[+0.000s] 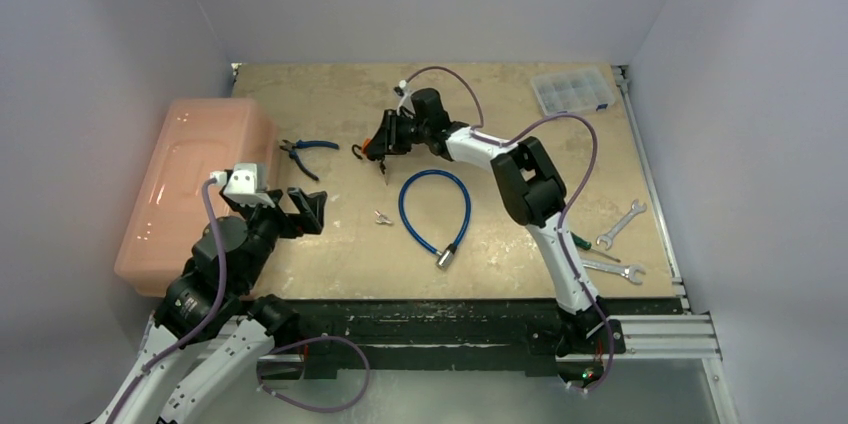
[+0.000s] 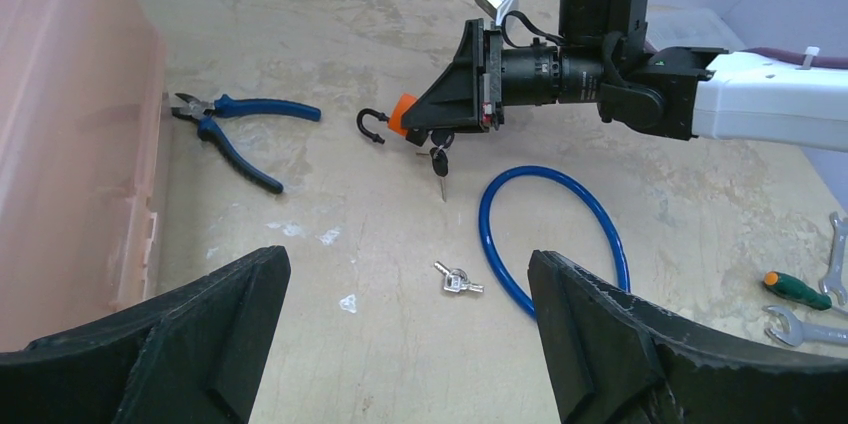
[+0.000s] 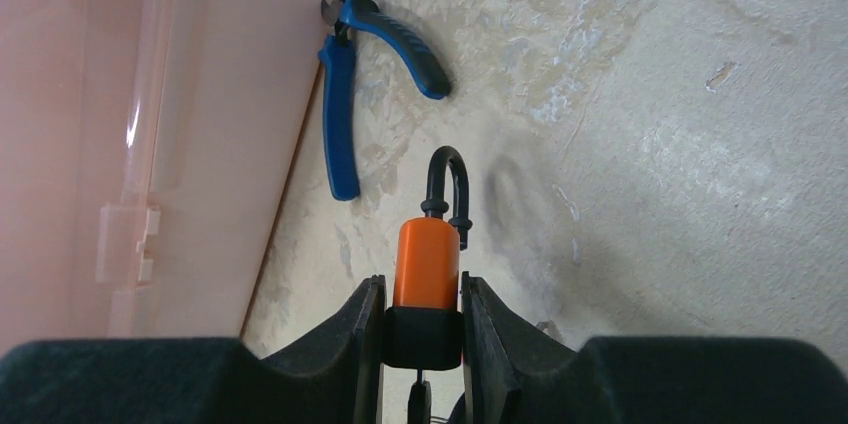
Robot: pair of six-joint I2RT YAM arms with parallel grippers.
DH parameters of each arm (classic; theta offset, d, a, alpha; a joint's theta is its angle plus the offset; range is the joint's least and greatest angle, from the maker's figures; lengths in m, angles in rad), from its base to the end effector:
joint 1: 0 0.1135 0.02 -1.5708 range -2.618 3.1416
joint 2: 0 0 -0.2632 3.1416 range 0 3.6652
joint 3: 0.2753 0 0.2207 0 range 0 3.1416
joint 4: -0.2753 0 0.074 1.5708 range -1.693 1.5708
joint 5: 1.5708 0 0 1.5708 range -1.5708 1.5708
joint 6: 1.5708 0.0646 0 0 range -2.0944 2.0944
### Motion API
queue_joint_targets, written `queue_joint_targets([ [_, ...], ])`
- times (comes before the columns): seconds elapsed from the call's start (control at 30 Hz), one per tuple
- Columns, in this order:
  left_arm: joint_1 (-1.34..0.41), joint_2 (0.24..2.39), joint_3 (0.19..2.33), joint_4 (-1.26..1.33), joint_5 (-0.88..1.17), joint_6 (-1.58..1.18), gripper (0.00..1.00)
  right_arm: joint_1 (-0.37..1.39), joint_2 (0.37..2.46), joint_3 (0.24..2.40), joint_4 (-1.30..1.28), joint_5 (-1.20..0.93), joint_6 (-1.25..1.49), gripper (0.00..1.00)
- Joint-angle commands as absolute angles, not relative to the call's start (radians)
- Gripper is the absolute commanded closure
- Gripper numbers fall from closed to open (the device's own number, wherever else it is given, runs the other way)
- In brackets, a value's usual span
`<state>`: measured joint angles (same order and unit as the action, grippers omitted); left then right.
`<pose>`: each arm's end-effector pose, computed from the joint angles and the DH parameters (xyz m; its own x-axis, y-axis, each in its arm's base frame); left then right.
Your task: Unlock with the key
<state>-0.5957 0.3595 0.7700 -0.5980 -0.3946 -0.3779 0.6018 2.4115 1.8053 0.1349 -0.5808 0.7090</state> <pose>0.0766 -0.0219 0.3210 -0.2192 -0.2629 -0.9396 0.1339 0.9458 -0.2959 0.4242 0.3343 0.1592 -0.8546 0.0734 -0.5141 -0.4214 0.4804 0.7692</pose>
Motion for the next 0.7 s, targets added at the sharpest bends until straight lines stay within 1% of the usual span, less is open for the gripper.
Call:
queue_joint_targets([
  [0.0,-0.591,0.345,0.763,-0.555,-0.380,-0.358,0.03,0.592,2.404,1.885,0.192,-0.630,0.730,1.00],
  [0.33,-0.590,0.332,0.759,-0.548,-0.364,-0.353,0.03,0.565,2.433,1.870,0.181,-0.618,0.743,1.00],
  [0.37,-0.590,0.334,0.759,-0.546,-0.362,-0.351,0.04,0.563,2.434,1.868,0.175,-0.612,0.742,0.94],
  [0.4,-0.590,0.334,0.759,-0.547,-0.362,-0.351,0.04,0.559,2.435,1.863,0.173,-0.609,0.740,0.76],
  [0.43,-0.591,0.334,0.759,-0.547,-0.363,-0.352,0.04,0.554,2.435,1.860,0.168,-0.603,0.734,0.55],
  [0.47,-0.591,0.332,0.759,-0.546,-0.364,-0.353,0.04,0.545,2.432,1.858,0.159,-0.594,0.728,0.44],
  [0.5,-0.591,0.332,0.759,-0.547,-0.366,-0.353,0.04,0.534,2.429,1.854,0.149,-0.584,0.722,0.36],
  [0.57,-0.590,0.330,0.759,-0.547,-0.368,-0.353,0.04,0.504,2.422,1.852,0.139,-0.584,0.714,0.24],
  [0.6,-0.591,0.330,0.758,-0.547,-0.368,-0.354,0.04,0.478,2.419,1.853,0.130,-0.585,0.709,0.12],
  [0.63,-0.591,0.331,0.759,-0.547,-0.369,-0.353,0.04,0.457,2.414,1.854,0.119,-0.587,0.706,0.03],
  [0.67,-0.591,0.331,0.758,-0.547,-0.370,-0.353,0.04,0.439,2.406,1.851,0.111,-0.587,0.699,0.01],
])
